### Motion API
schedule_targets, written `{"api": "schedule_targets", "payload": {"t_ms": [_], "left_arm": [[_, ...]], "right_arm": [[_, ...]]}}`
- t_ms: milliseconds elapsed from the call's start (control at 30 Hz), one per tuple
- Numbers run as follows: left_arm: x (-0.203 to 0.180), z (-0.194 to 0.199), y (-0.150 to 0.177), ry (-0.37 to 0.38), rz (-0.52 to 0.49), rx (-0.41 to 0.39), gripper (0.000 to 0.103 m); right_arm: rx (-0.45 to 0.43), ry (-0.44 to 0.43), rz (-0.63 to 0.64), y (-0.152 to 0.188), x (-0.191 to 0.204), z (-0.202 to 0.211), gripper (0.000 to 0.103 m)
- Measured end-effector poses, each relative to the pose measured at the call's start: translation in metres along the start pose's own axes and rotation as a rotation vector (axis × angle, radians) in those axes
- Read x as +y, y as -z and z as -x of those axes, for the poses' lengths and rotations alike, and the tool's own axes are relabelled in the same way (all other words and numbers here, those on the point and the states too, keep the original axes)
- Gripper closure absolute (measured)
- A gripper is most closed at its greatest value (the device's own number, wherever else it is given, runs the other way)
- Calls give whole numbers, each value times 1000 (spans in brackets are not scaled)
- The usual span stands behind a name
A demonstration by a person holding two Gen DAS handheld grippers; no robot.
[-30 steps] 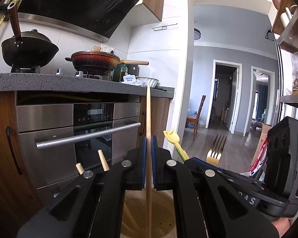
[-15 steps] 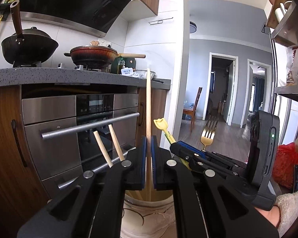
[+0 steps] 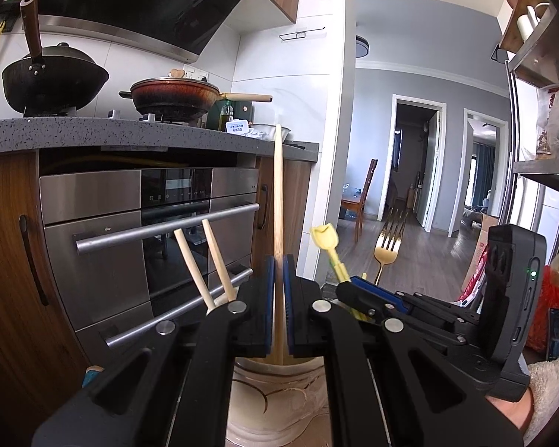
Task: Organize utensils
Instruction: 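Release the chopstick into the tall cup while the right tool drops the yellow utensil, then move both open tools back over the placemat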
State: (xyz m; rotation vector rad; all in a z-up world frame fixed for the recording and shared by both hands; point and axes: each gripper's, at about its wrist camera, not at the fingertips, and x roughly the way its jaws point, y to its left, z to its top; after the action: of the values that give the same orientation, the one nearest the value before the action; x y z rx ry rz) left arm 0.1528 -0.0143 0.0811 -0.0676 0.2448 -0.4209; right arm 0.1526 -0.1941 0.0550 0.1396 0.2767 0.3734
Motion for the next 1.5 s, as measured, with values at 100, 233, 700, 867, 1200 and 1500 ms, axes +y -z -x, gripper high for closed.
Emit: {"api": "schedule_targets", "payload": {"t_ms": [100,233,700,867,1200,1500], "left_arm": [[-1,-1,3,-5,-1,15,98],[-4,3,6,9,-5,30,98],[-14,30,11,9,-11,55,78],[-15,39,13,3,-8,60,75],[-12,57,18,-39,4,82,67],[-11,85,38,-141,4,127,33]], "right_arm": [[3,2,-4,1,0,6,92],[4,11,-10,4,-1,19,92],[42,39,-52,13,-8,36,92],[56,43,-75,14,-13,33,90],[58,46,-99,16,-20,36,54],[49,25,-119,23,-10,77,19]]}}
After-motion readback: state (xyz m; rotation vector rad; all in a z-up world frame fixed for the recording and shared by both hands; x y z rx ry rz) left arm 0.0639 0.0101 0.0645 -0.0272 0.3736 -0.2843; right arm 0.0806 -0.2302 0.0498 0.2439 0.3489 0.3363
